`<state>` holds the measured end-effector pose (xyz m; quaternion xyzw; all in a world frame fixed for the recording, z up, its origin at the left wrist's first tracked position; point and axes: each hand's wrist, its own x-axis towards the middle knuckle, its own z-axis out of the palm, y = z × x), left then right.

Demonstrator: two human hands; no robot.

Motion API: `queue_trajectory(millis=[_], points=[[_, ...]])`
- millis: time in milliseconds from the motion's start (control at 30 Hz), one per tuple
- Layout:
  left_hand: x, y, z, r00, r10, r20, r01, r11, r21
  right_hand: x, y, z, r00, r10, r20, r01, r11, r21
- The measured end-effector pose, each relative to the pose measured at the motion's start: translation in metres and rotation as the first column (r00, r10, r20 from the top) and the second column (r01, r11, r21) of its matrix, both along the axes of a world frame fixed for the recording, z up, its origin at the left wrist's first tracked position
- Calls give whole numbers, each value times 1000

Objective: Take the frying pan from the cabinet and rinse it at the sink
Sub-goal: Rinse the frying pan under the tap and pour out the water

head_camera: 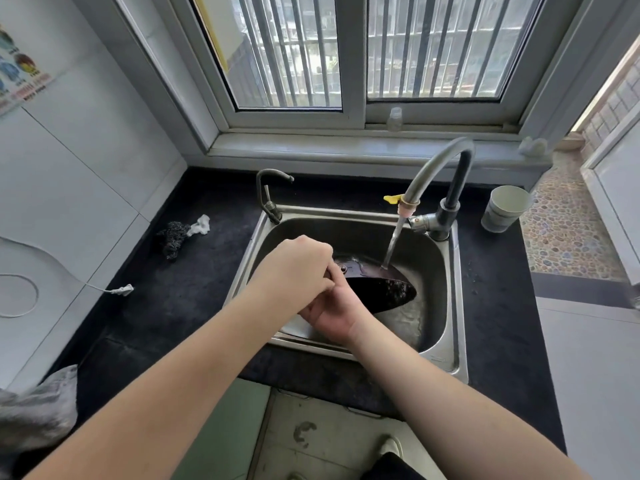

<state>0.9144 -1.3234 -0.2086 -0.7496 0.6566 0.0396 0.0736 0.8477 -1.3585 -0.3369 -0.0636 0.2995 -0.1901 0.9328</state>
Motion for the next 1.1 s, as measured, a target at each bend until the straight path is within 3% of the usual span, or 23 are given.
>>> queue_trajectory(millis=[167, 267, 400, 467, 533, 633, 800, 967, 1100], points=[[1, 2, -16, 970, -79, -232, 6, 954, -298, -28, -12, -2, 996, -21, -87, 18, 999, -36], [-6, 3, -26, 902, -47, -429, -138, 910, -391, -32, -16, -5, 995, -60, -80, 57, 998, -35], [-11, 2, -44, 560, 26, -828, -431, 863, -264, -33, -22, -3, 996, -73, -44, 71, 996, -58], [-18, 0, -55, 367, 5, -930, -509, 838, -196, -34, -23, -2, 998, -40, -50, 35, 995, -97], [-25, -4, -65, 266, -6, -964, -569, 806, -163, -38, -23, -2, 998, 12, -58, -19, 991, -129], [-34, -12, -73, 268, -10, -963, -614, 769, -179, -51, -28, 0, 989, 91, -118, -110, 979, -169], [-37, -27, -73, 316, -25, -948, -631, 741, -230, -102, -36, -13, 918, 143, -369, -235, 947, -219], [-27, -35, -77, 300, 3, -954, -702, 678, -219, -180, -37, -38, 860, -35, -510, -101, 967, -236], [-21, -37, -78, 271, -13, -963, -757, 616, -221, -226, -49, -60, 677, -260, -689, -163, 859, -485]])
